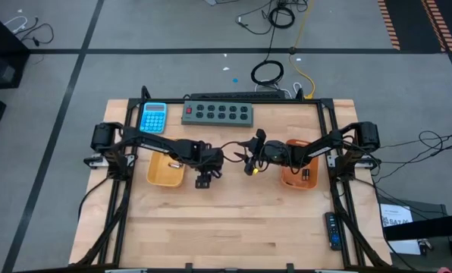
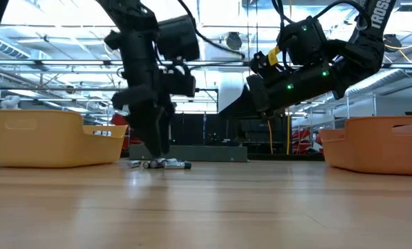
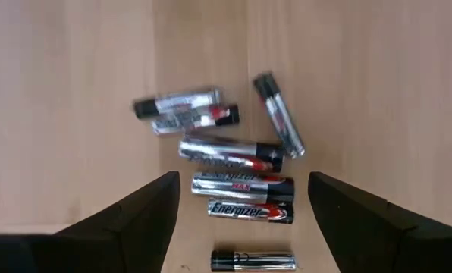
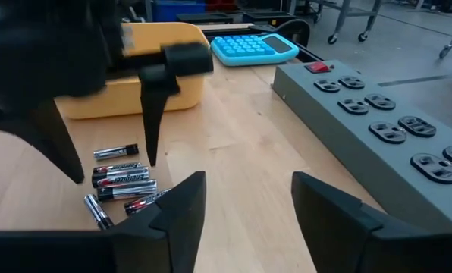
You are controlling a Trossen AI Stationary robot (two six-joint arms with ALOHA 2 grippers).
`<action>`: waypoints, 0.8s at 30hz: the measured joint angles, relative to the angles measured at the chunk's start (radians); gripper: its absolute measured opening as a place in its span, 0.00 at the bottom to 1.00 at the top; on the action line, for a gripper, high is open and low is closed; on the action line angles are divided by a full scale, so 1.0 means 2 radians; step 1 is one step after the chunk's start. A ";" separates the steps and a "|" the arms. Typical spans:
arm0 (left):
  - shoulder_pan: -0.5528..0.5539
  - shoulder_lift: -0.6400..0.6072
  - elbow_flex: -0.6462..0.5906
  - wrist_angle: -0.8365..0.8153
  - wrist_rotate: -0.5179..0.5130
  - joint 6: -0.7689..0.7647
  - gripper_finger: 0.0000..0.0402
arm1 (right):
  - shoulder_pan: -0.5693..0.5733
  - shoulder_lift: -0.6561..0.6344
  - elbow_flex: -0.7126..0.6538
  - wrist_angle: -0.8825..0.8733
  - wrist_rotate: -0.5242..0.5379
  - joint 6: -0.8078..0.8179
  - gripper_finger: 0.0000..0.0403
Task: Sort batteries
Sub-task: Put the white battery into the yellow bin
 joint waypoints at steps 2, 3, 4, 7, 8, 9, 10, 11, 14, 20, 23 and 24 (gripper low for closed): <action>0.000 0.014 0.000 0.002 0.000 0.000 0.75 | 0.000 0.000 0.000 0.000 0.000 0.000 0.46; 0.000 0.021 0.000 0.004 -0.004 0.000 0.75 | 0.000 0.000 0.000 0.000 0.000 0.000 0.46; 0.000 0.026 0.000 0.005 -0.006 -0.001 0.75 | 0.000 0.000 0.000 0.000 0.000 0.000 0.46; 0.000 0.036 0.003 0.004 -0.006 -0.001 0.75 | 0.000 0.000 0.000 0.000 0.002 0.000 0.46; 0.000 0.038 0.003 0.002 -0.006 -0.001 0.75 | 0.000 0.000 0.000 0.000 0.002 0.000 0.46; 0.000 0.040 0.003 0.000 -0.007 -0.003 0.74 | 0.000 0.000 0.000 0.000 0.002 0.000 0.46; 0.000 0.041 0.003 -0.002 -0.007 -0.003 0.74 | 0.000 0.000 0.000 0.000 0.002 0.000 0.46; 0.000 0.041 0.003 -0.005 -0.008 -0.003 0.73 | 0.000 0.000 0.000 0.000 0.002 0.000 0.46; 0.000 0.042 0.003 -0.010 -0.011 -0.003 0.68 | 0.000 0.000 0.000 0.000 0.002 0.000 0.46; 0.000 0.041 0.003 -0.014 -0.014 0.014 0.56 | 0.000 0.000 0.000 0.000 0.002 0.000 0.46; 0.000 0.042 0.003 -0.015 -0.014 0.014 0.56 | 0.000 0.000 0.000 0.000 0.002 0.000 0.46; -0.001 0.042 0.003 -0.016 -0.014 0.014 0.56 | 0.000 0.000 0.000 0.000 0.002 0.000 0.46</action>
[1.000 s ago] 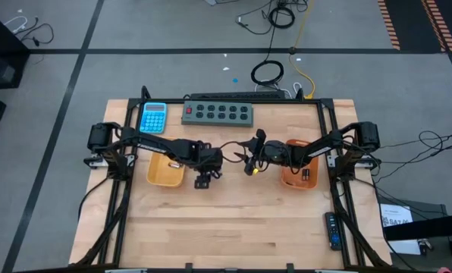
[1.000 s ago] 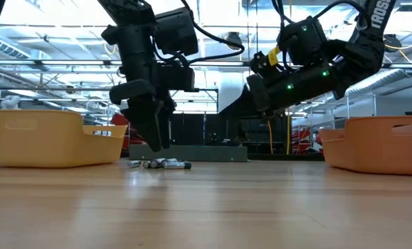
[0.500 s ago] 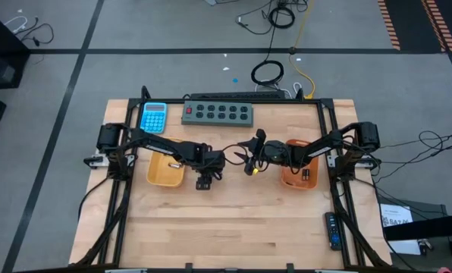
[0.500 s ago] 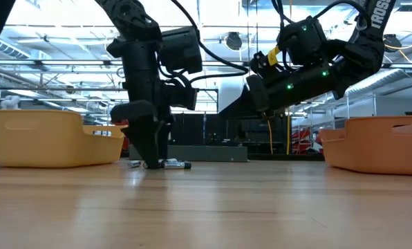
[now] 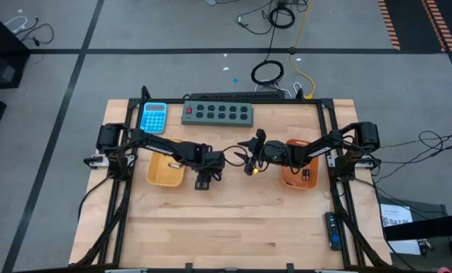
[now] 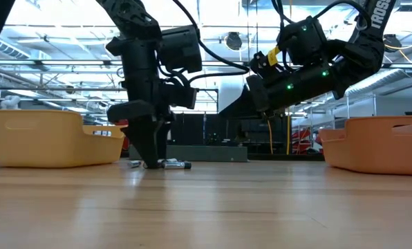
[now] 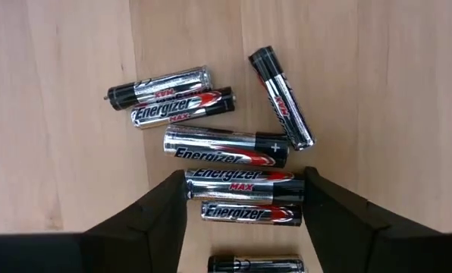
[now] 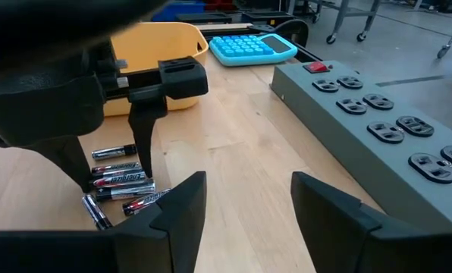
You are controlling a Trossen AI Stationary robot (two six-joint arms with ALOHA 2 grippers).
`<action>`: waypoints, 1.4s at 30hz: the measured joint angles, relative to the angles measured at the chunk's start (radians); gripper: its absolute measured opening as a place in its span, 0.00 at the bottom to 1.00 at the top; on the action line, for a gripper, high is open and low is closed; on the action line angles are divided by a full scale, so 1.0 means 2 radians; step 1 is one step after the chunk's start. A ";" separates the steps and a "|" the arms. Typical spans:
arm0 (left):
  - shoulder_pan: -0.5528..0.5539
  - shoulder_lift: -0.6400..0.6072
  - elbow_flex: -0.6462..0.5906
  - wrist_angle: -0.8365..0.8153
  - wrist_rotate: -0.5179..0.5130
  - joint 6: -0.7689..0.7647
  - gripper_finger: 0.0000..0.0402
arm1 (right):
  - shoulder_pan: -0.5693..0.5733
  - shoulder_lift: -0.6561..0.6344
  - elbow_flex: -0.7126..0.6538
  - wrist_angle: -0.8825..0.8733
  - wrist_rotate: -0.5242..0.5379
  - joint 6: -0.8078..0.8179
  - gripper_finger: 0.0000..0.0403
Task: Sort batteries
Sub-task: Put the white battery into the yellow bin
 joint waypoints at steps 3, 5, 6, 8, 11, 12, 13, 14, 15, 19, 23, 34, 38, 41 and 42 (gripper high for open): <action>-0.007 -0.002 -0.001 -0.008 -0.006 -0.001 0.56 | 0.000 0.000 0.000 0.000 0.000 0.000 0.46; -0.011 -0.008 -0.001 -0.010 -0.011 -0.007 0.56 | 0.000 0.000 0.000 0.000 0.000 0.000 0.46; -0.013 -0.012 -0.001 -0.012 -0.014 -0.013 0.56 | 0.000 0.000 0.000 0.000 0.000 0.000 0.46; -0.017 -0.024 -0.002 -0.024 -0.025 -0.016 0.56 | 0.000 0.000 0.000 0.000 0.000 0.000 0.46; -0.021 -0.048 0.009 -0.082 -0.049 -0.029 0.56 | 0.000 0.000 0.000 0.000 0.000 0.002 0.46; -0.022 -0.060 0.016 -0.092 -0.058 -0.037 0.56 | 0.000 0.000 0.000 0.000 0.001 0.002 0.46; -0.023 -0.074 0.022 -0.106 -0.067 -0.045 0.56 | 0.000 0.000 0.000 0.000 0.002 0.003 0.46; -0.024 -0.088 0.025 -0.122 -0.076 -0.055 0.56 | 0.000 0.000 0.000 0.000 0.002 0.004 0.46; -0.026 -0.100 0.025 -0.133 -0.084 -0.066 0.56 | 0.000 0.000 0.000 0.000 0.002 0.004 0.46; -0.030 -0.148 0.026 -0.164 -0.092 -0.122 0.56 | 0.001 0.000 0.000 -0.001 0.003 0.006 0.46; -0.028 -0.166 0.027 -0.236 -0.080 -0.204 0.56 | 0.002 0.000 0.000 -0.002 0.003 0.012 0.46; -0.028 -0.164 0.017 -0.311 -0.100 -0.264 0.64 | 0.005 0.000 0.000 0.003 0.001 0.013 0.46; -0.028 -0.164 0.017 -0.313 -0.126 -0.264 0.89 | 0.005 0.000 0.000 0.004 0.000 0.013 0.46; -0.028 -0.164 0.017 -0.312 -0.131 -0.260 0.92 | 0.005 0.000 0.000 0.004 0.000 0.013 0.46; -0.028 -0.164 0.017 -0.312 -0.132 -0.260 0.91 | 0.005 0.000 0.000 0.004 0.000 0.013 0.46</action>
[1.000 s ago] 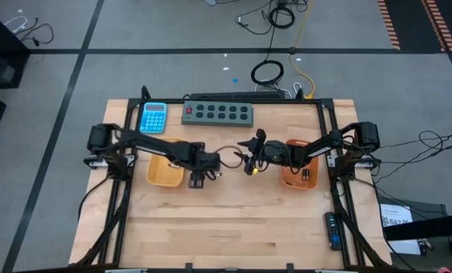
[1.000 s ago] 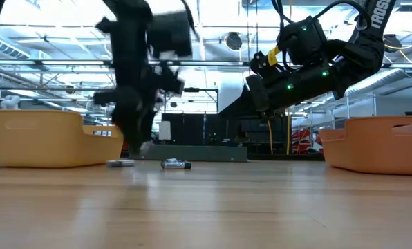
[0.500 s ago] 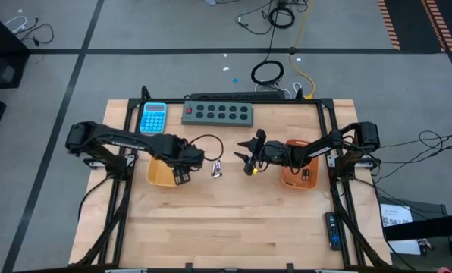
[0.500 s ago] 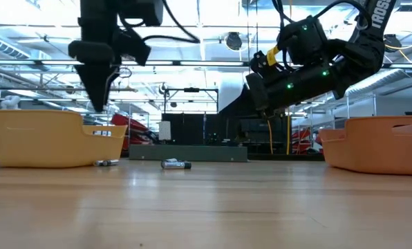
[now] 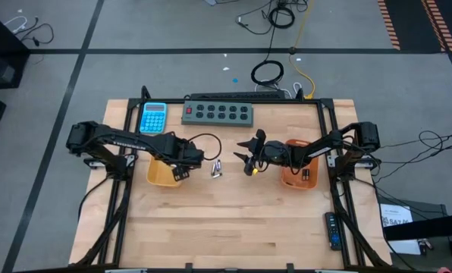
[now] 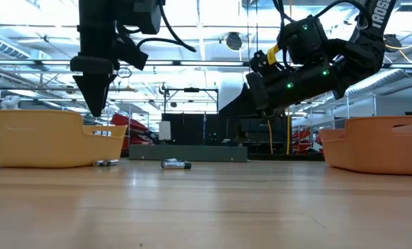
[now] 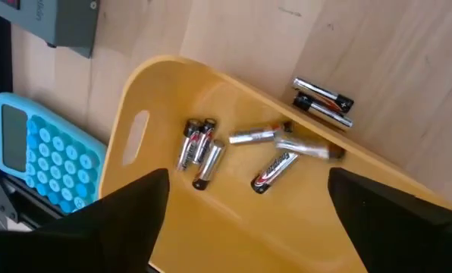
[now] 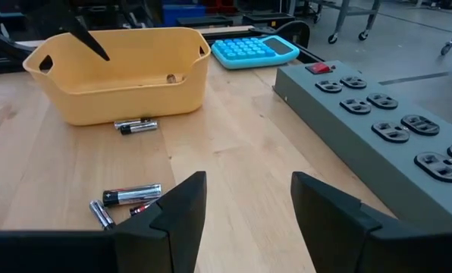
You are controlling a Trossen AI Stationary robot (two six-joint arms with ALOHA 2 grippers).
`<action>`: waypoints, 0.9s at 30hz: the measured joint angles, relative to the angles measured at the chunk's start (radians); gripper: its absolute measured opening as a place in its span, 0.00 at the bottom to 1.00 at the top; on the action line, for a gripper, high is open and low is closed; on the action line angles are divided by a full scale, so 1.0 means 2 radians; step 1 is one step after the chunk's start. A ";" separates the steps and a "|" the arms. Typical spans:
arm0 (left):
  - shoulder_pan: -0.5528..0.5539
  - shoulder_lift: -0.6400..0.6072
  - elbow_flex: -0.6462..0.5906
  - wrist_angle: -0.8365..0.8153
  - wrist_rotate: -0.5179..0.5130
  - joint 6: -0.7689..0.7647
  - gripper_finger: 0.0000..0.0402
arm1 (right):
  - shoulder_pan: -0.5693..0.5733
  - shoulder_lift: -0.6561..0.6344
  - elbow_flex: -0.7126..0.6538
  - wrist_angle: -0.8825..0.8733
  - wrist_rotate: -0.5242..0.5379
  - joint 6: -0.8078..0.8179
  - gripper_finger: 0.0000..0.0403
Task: Sort batteries
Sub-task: Put the white battery into the yellow bin
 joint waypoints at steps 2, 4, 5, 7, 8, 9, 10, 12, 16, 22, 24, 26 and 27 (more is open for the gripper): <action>0.000 0.000 0.000 0.001 0.000 0.000 0.89 | 0.000 0.000 0.000 0.000 0.000 0.000 0.46; 0.000 0.000 0.000 0.004 0.001 -0.001 0.87 | 0.000 0.000 0.000 0.000 0.000 0.000 0.46; 0.000 0.000 0.000 0.011 0.006 -0.001 0.86 | 0.000 0.000 0.000 0.000 0.000 0.000 0.46; 0.000 0.000 0.000 0.047 0.024 0.006 0.85 | 0.000 0.000 0.000 0.003 0.000 0.000 0.46; 0.000 0.000 0.000 0.074 0.032 0.016 0.85 | 0.000 0.000 0.000 0.005 0.000 0.000 0.46; 0.000 0.000 0.000 0.100 0.038 0.026 0.85 | 0.000 0.000 0.000 0.006 0.000 -0.001 0.46; 0.000 0.001 0.000 0.122 0.041 0.036 0.85 | 0.000 0.000 0.000 0.008 0.000 -0.002 0.46; 0.002 0.010 0.001 0.155 0.049 0.054 0.85 | 0.000 0.000 0.000 0.007 0.000 -0.002 0.46; 0.012 0.044 0.001 0.186 0.063 0.074 0.85 | 0.000 0.000 0.000 0.000 0.000 -0.004 0.46; 0.013 0.087 0.001 0.271 0.065 0.079 0.85 | 0.000 0.000 0.000 0.000 0.000 -0.009 0.46; 0.013 0.092 0.001 0.303 0.065 0.074 0.85 | 0.000 0.000 0.000 0.000 0.000 -0.010 0.46; 0.014 0.096 0.001 0.328 0.068 0.060 0.85 | 0.000 0.000 0.000 -0.002 0.000 -0.011 0.46; 0.015 0.097 0.001 0.336 0.070 0.051 0.85 | 0.000 0.000 0.000 -0.003 0.000 -0.012 0.46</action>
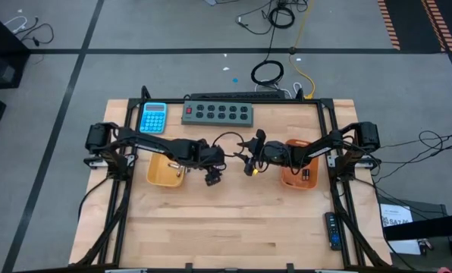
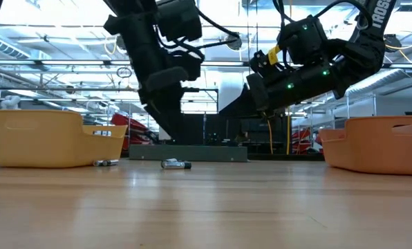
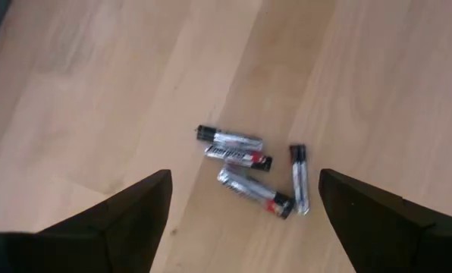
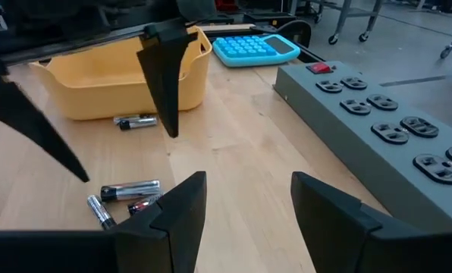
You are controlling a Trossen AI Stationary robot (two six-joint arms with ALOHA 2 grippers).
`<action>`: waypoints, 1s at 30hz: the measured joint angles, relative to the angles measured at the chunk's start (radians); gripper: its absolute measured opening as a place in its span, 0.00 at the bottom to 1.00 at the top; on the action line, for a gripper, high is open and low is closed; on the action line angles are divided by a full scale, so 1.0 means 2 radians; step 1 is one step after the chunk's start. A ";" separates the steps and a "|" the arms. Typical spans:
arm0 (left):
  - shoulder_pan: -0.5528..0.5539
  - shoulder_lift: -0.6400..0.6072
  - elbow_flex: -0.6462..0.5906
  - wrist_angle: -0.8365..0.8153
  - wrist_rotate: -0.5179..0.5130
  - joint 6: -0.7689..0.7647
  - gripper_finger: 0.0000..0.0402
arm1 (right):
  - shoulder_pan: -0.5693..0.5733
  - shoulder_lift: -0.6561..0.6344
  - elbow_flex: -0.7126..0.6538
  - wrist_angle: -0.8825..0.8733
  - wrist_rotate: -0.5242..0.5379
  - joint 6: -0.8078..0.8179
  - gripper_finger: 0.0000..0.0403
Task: Sort batteries
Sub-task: Put the white battery into the yellow bin
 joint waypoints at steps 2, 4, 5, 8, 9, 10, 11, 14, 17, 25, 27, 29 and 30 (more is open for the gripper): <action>0.003 0.006 0.000 0.004 0.002 -0.016 0.85 | 0.000 0.000 0.000 -0.003 0.004 -0.003 0.46; 0.006 0.012 0.000 0.000 0.004 -0.026 0.84 | 0.001 -0.004 0.000 -0.016 0.031 -0.007 0.46; 0.008 0.016 0.000 0.000 0.004 -0.028 0.83 | 0.003 -0.008 0.000 -0.025 0.052 -0.012 0.46; 0.009 0.029 0.000 0.002 0.004 -0.029 0.79 | 0.009 -0.032 0.000 -0.055 0.096 -0.022 0.46; 0.009 0.034 0.000 0.005 0.004 -0.029 0.78 | 0.011 -0.040 0.000 -0.060 0.097 -0.023 0.46; 0.009 0.038 0.000 0.008 0.004 -0.029 0.76 | 0.013 -0.045 0.000 -0.064 0.097 -0.023 0.46; 0.010 0.043 0.000 0.010 0.005 -0.029 0.75 | 0.017 -0.049 0.000 -0.064 0.097 -0.023 0.46; 0.013 0.055 0.000 0.007 0.005 -0.028 0.70 | 0.024 -0.055 0.000 -0.064 0.097 -0.026 0.46; 0.017 0.067 0.000 0.003 0.006 -0.025 0.66 | 0.026 -0.055 0.000 -0.067 0.102 -0.030 0.46; 0.021 0.089 0.003 -0.014 0.030 0.019 0.41 | 0.026 -0.055 0.000 -0.071 0.106 -0.030 0.46; 0.020 0.091 0.003 -0.022 0.030 0.028 0.29 | 0.026 -0.055 0.000 -0.071 0.106 -0.030 0.46; 0.020 0.091 0.003 -0.028 0.029 0.040 0.15 | 0.026 -0.055 0.000 -0.071 0.106 -0.030 0.46; 0.020 0.091 0.003 -0.030 0.028 0.043 0.11 | 0.026 -0.055 0.000 -0.071 0.106 -0.030 0.46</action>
